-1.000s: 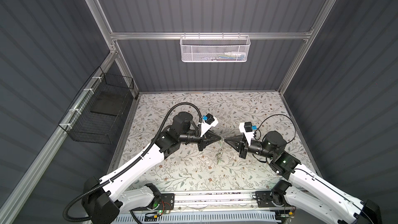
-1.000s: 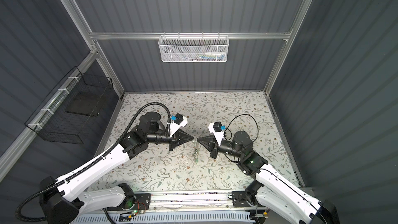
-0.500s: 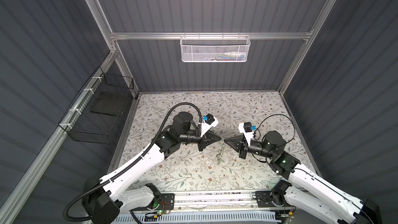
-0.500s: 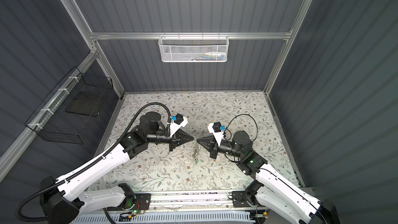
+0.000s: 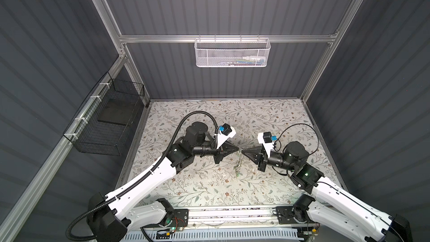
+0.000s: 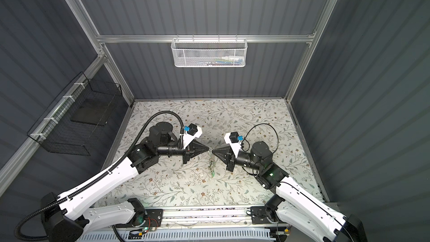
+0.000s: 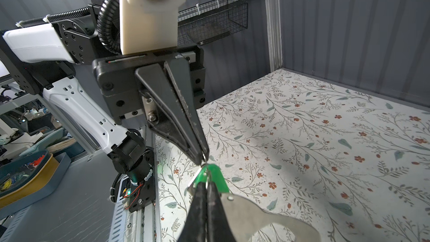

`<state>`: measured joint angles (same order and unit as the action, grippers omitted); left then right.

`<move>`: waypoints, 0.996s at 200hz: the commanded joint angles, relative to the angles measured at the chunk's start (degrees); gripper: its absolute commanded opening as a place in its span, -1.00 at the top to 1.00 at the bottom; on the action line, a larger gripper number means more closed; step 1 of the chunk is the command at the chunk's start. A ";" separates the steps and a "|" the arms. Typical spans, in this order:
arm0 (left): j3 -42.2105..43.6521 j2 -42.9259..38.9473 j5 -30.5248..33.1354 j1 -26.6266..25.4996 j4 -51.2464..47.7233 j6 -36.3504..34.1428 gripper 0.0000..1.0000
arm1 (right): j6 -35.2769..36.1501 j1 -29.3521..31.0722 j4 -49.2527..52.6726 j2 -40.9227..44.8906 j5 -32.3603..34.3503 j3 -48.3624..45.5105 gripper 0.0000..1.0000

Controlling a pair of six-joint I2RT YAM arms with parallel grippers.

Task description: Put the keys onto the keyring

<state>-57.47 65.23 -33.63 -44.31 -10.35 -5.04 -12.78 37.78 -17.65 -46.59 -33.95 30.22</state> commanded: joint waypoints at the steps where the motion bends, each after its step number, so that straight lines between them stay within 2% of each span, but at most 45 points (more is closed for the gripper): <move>1: 0.56 -1.85 5.50 0.77 0.13 -5.64 1.00 | 0.63 0.01 0.42 -0.24 0.33 1.04 1.00; 31: 0.56 -2.56 6.99 0.69 -0.46 -8.43 1.00 | 0.72 0.05 1.03 -0.61 0.47 1.26 1.00; 80: 0.51 -0.68 3.08 0.63 -0.13 -8.01 1.00 | 0.51 0.01 0.91 -0.44 0.65 1.16 1.00; 112: 0.74 -0.08 3.21 0.55 -0.02 -10.01 1.00 | -0.19 0.06 0.52 -0.95 0.62 0.94 1.00; 161: 1.62 -1.09 7.54 -0.46 1.21 -12.33 1.00 | -1.33 0.02 1.18 -2.15 1.59 1.92 1.00; 199: 1.83 -1.07 12.10 -2.00 1.51 -12.19 1.00 | -5.15 0.01 3.31 -3.39 3.46 4.52 1.00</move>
<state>-56.07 65.04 -24.91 -45.50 -9.74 -16.01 -15.03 37.78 -14.41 -49.52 -31.73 31.22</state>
